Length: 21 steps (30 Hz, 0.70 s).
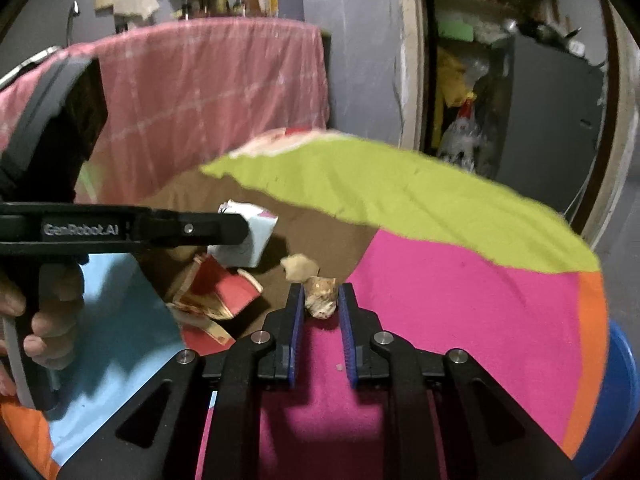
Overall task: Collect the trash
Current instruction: 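Grasp a white paper scrap with left tool while right tool grasps a tan crumb, then carry both items over the blue bucket and open both tools to drop them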
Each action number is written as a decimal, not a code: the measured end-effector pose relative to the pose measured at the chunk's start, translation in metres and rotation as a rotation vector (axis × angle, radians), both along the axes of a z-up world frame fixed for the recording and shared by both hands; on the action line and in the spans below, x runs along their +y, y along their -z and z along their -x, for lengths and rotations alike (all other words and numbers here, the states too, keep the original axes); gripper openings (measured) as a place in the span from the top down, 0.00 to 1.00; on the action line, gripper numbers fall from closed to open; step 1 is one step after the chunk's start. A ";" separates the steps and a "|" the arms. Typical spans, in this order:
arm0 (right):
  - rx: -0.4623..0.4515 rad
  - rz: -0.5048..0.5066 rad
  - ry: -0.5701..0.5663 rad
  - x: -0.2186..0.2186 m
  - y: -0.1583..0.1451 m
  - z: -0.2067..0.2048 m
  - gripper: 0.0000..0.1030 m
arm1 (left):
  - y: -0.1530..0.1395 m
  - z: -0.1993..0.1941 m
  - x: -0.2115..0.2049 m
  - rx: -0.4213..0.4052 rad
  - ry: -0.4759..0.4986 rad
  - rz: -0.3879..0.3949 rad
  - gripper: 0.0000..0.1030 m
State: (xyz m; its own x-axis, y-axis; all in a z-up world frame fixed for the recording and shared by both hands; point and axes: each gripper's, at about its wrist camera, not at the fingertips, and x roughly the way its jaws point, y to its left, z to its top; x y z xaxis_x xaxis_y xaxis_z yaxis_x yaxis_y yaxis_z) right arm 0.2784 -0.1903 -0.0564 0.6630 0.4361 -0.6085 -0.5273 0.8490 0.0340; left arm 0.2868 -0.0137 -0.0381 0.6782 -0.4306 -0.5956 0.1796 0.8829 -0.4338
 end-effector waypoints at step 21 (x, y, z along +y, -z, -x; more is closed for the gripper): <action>-0.570 -0.076 0.178 -0.058 -0.106 0.091 0.86 | -0.089 0.080 -0.081 -0.504 -0.035 -0.026 0.84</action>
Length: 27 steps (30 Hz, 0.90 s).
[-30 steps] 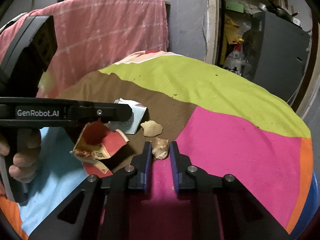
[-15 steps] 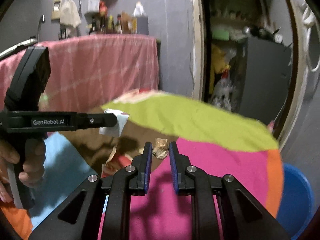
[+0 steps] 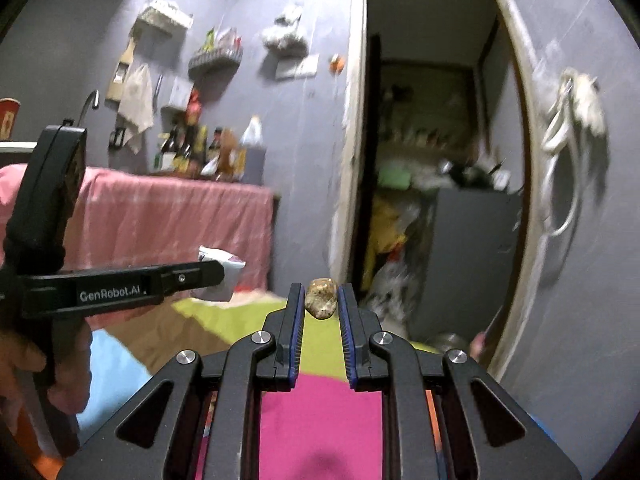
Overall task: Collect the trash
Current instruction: 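Carry both items over the blue bucket and open both tools to drop them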
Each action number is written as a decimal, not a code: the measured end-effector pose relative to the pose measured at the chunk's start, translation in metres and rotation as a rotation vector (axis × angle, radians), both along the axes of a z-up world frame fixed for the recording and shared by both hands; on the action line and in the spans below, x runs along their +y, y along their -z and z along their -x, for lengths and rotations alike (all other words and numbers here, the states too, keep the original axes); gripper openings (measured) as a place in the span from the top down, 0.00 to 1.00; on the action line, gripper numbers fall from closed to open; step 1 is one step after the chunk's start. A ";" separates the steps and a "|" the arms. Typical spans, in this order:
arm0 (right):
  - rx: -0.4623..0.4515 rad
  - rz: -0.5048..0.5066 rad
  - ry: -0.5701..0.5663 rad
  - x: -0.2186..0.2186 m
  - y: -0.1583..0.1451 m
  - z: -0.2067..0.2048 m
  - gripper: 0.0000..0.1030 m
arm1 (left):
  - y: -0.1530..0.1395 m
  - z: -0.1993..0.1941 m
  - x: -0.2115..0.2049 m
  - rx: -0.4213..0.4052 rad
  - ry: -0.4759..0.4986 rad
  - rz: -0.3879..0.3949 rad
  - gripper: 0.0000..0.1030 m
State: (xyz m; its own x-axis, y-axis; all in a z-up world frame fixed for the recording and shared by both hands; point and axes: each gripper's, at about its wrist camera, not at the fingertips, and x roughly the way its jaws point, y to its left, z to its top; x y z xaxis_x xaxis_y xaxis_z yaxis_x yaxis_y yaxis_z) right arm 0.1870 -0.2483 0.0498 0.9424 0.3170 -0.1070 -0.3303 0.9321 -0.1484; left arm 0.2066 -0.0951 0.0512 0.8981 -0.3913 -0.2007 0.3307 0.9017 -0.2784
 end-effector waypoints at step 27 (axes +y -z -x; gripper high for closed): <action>-0.141 -0.081 0.373 -0.169 -0.002 0.025 0.86 | 0.001 -0.002 -0.171 -0.124 0.166 -0.036 0.83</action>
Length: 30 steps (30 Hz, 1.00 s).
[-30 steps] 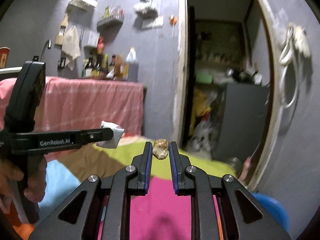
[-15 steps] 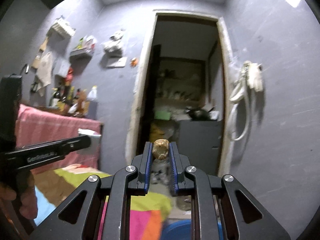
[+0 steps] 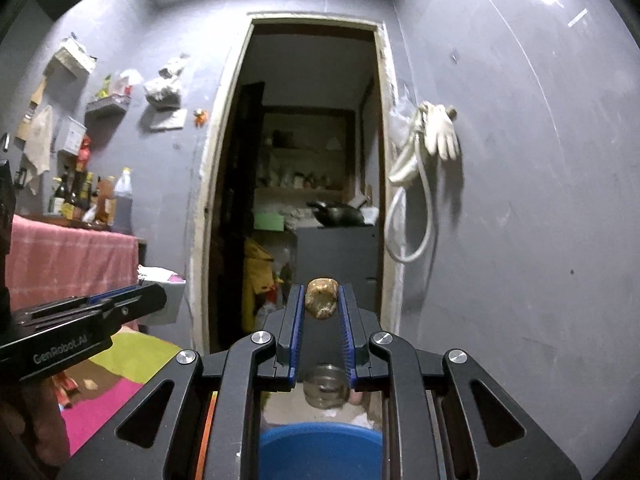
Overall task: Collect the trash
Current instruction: 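Carry both items over the blue bucket and open both tools to drop them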
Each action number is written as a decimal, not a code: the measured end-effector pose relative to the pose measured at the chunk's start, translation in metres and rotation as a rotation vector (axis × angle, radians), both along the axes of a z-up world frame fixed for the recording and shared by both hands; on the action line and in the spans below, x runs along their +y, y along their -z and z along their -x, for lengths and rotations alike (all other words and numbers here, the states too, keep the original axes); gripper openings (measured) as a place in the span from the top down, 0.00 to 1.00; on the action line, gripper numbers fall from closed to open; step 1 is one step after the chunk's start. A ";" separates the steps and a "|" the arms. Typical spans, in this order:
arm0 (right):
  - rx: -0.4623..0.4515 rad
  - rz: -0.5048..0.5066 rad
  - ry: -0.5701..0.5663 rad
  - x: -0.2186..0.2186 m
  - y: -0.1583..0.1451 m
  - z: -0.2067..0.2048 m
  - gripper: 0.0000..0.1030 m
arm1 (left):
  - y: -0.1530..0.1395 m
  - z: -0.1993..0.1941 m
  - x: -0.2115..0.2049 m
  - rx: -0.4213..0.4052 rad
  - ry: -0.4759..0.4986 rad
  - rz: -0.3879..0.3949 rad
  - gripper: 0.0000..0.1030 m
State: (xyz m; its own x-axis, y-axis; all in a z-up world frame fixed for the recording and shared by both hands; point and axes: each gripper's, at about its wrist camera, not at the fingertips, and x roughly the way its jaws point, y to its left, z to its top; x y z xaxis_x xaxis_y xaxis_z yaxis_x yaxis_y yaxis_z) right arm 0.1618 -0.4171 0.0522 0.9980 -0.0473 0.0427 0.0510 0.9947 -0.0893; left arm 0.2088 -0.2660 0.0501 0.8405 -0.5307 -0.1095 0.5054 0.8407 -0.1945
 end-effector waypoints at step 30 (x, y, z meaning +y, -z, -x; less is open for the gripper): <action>0.345 -0.134 -0.019 -0.041 0.065 -0.045 0.85 | 0.079 -0.083 -0.042 0.433 0.097 -0.071 0.81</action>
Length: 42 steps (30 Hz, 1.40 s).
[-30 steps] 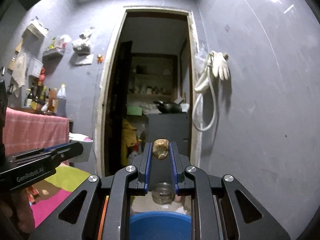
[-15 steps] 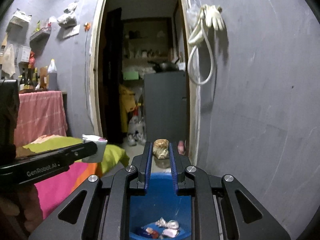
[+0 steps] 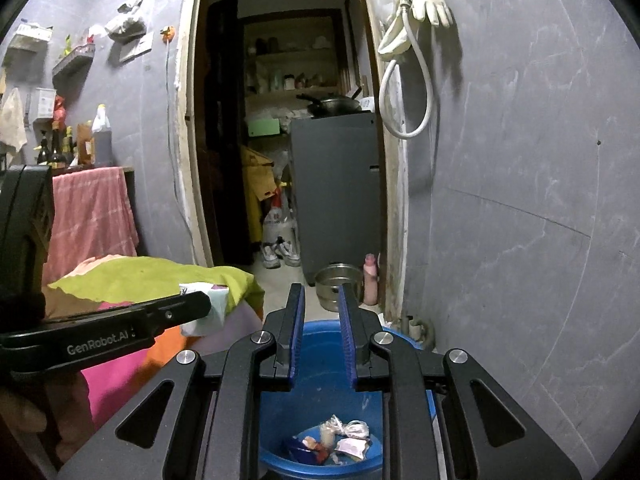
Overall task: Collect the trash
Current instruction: 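Carry both items over the blue bucket and open both tools to drop them, then move both open tools back over the blanket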
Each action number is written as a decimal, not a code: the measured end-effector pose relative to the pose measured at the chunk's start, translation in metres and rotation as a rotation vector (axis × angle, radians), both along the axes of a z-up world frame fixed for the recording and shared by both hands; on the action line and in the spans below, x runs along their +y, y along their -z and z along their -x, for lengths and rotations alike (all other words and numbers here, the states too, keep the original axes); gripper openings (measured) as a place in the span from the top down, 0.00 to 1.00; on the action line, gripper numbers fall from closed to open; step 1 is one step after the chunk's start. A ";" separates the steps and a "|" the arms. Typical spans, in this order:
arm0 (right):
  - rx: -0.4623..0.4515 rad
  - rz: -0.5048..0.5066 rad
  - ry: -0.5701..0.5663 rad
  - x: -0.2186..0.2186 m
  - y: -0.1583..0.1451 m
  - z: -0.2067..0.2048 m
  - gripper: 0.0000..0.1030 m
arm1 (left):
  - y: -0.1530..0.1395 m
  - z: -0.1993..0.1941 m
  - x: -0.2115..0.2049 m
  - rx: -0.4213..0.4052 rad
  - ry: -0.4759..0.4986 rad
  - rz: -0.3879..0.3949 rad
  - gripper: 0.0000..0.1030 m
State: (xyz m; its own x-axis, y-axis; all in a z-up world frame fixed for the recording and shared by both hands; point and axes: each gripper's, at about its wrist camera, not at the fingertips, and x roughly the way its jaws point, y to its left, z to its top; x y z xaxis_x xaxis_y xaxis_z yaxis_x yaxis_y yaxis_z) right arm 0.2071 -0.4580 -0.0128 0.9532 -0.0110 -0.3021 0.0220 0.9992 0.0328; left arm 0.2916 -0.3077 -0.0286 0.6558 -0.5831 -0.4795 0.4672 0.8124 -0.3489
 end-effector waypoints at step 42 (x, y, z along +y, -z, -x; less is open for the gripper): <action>-0.343 -0.024 -0.125 0.131 -0.096 0.057 0.00 | -0.097 0.093 0.239 -0.311 -0.380 0.029 0.02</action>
State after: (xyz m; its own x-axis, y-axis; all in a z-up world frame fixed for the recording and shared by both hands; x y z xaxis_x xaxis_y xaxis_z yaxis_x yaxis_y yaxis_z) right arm 0.1504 -0.3274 0.0828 0.9926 0.1153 0.0369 -0.1168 0.9923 0.0405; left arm 0.1982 -0.0685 0.0684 0.9343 -0.2850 -0.2142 0.2254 0.9377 -0.2645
